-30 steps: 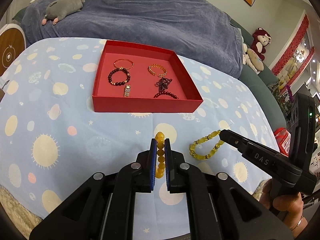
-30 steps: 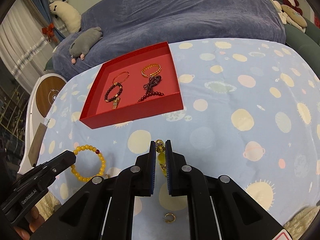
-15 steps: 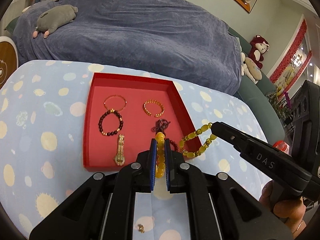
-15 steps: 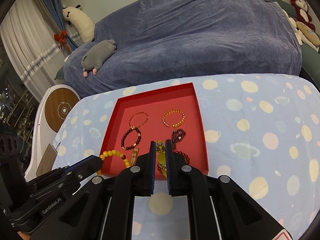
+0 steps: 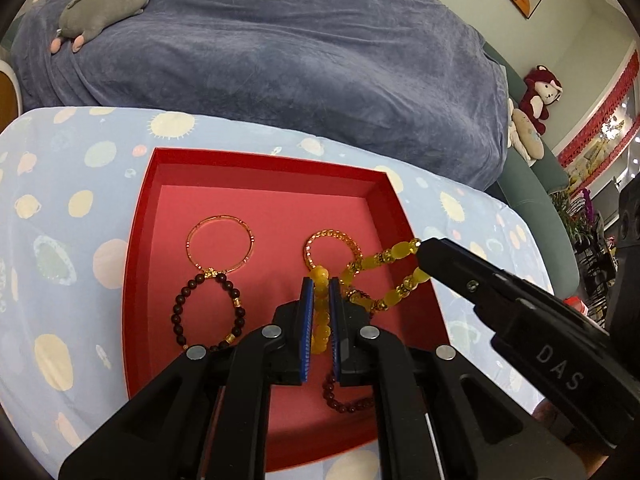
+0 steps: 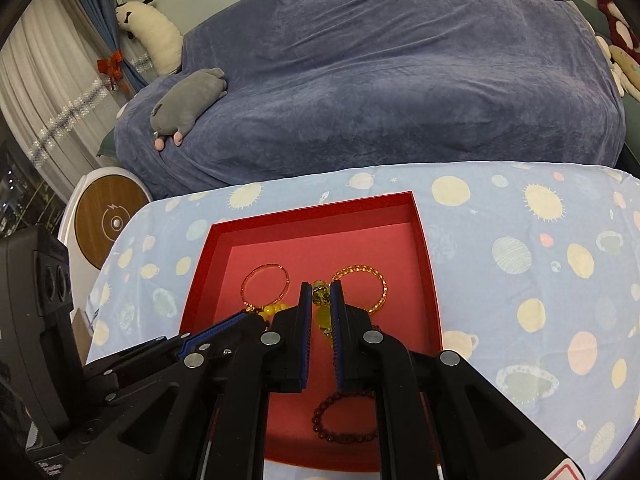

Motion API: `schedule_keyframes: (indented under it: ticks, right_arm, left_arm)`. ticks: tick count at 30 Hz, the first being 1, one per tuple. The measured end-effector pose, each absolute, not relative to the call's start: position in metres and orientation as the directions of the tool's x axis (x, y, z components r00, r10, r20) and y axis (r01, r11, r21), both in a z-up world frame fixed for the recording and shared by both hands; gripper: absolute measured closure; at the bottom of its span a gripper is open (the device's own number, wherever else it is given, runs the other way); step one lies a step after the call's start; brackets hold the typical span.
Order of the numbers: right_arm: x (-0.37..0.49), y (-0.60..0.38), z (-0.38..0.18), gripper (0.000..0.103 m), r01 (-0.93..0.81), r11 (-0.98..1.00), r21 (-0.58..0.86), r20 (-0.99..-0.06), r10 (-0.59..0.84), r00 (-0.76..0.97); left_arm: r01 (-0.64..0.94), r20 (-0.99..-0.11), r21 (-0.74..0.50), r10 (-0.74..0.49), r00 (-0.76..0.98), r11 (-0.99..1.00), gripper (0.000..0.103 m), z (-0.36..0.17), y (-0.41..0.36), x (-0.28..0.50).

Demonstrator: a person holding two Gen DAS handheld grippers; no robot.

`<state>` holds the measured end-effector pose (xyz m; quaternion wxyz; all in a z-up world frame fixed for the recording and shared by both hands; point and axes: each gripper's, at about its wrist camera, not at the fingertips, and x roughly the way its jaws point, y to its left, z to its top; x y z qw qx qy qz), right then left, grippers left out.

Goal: Organize jewelry
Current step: 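Carry both bracelets into the red box and open both tools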

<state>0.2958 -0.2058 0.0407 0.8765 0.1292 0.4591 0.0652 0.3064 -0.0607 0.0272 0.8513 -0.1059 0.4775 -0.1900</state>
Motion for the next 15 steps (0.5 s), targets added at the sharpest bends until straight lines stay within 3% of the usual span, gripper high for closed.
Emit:
schedule_keyframes:
  ticks: [4,7,15]
  right_arm:
    - [0.303,-0.205,0.031,0.094,0.004,0.959,0.283,-0.797,0.233,0.557]
    - [0.309,-0.202,0.026,0.094,-0.001,0.957,0.290,-0.800,0.243,0.549]
    - [0.317,-0.182,0.016,0.094,-0.034,0.951,0.306,-0.803,0.277,0.527]
  left_arm:
    - [0.215,-0.790,-0.336,-0.398,0.466,0.917,0.092,0.015,-0.058,0.308]
    - [0.193,-0.798,-0.312,-0.366,0.479,0.930,0.069,0.010,-0.053,0.302]
    - [0.133,-0.794,-0.305,-0.329,0.512,0.943,0.068,0.007,-0.032,0.287]
